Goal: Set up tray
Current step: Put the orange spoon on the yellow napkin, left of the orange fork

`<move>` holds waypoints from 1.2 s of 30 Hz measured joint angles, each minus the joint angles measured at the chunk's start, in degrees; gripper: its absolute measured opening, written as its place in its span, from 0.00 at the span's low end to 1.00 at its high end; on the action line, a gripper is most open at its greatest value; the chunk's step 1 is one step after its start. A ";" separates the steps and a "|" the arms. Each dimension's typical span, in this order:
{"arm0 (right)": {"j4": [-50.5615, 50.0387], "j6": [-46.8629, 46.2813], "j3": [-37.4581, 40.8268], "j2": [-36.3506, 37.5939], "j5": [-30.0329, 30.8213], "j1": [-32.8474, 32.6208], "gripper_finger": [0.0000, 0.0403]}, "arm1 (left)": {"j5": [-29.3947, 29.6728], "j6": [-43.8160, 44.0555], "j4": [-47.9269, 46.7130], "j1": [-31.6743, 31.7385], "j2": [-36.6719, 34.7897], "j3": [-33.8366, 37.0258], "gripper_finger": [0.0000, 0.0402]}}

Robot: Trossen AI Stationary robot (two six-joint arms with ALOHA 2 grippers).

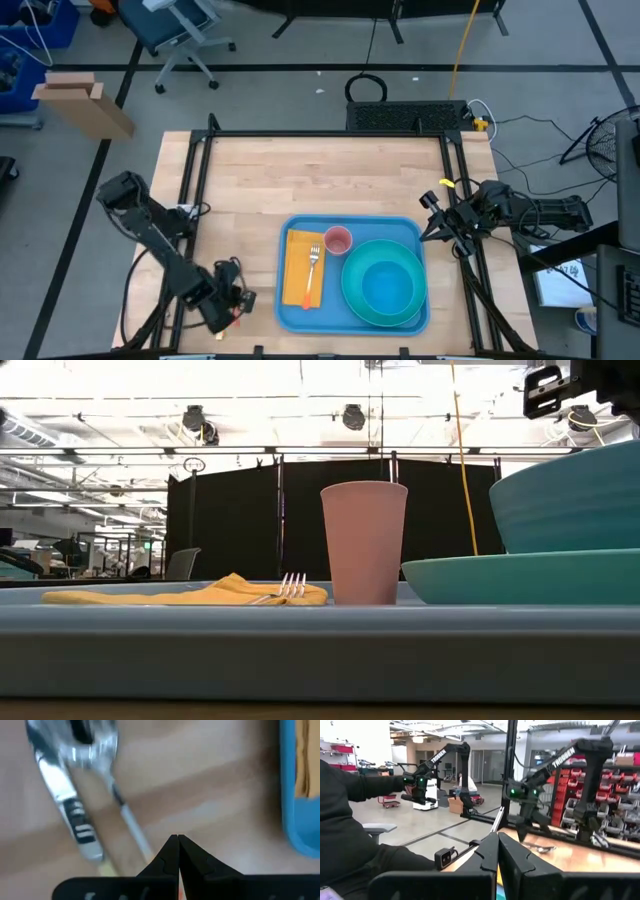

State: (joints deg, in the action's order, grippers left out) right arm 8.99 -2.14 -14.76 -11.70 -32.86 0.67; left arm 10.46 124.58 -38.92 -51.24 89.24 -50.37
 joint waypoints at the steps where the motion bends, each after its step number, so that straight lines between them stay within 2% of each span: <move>1: -0.65 0.00 0.00 0.01 0.00 -0.01 0.00 | -0.03 1.56 0.27 -1.08 0.13 0.00 0.01; 6: -1.07 -0.16 0.00 -0.05 0.00 -0.02 0.00 | -1.05 2.91 1.11 -1.06 0.10 -0.07 0.09; 16: -0.63 -0.23 0.00 -0.10 -0.13 -0.01 0.00 | -4.90 4.48 -6.38 2.72 0.13 -0.07 0.42; 20: -0.63 0.17 0.00 -0.11 -0.13 -0.02 0.00 | -5.67 3.48 -6.27 3.87 0.37 -0.07 0.48; 27: -0.65 0.47 0.00 -0.11 -0.15 0.00 0.00 | -13.33 1.50 -5.44 5.47 6.02 -0.19 0.44; 32: -0.65 0.45 0.00 -0.11 -0.17 0.00 0.00 | -13.44 -1.10 -3.37 6.34 8.46 -0.26 0.37; 36: -0.65 0.47 0.00 -0.11 -0.11 -0.02 0.00 | -12.89 -1.45 -2.50 6.82 8.59 -0.22 0.26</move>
State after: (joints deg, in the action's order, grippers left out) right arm 8.34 -1.67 -14.76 -11.81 -32.97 0.64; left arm -2.43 123.13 -41.42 -44.42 97.82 -50.59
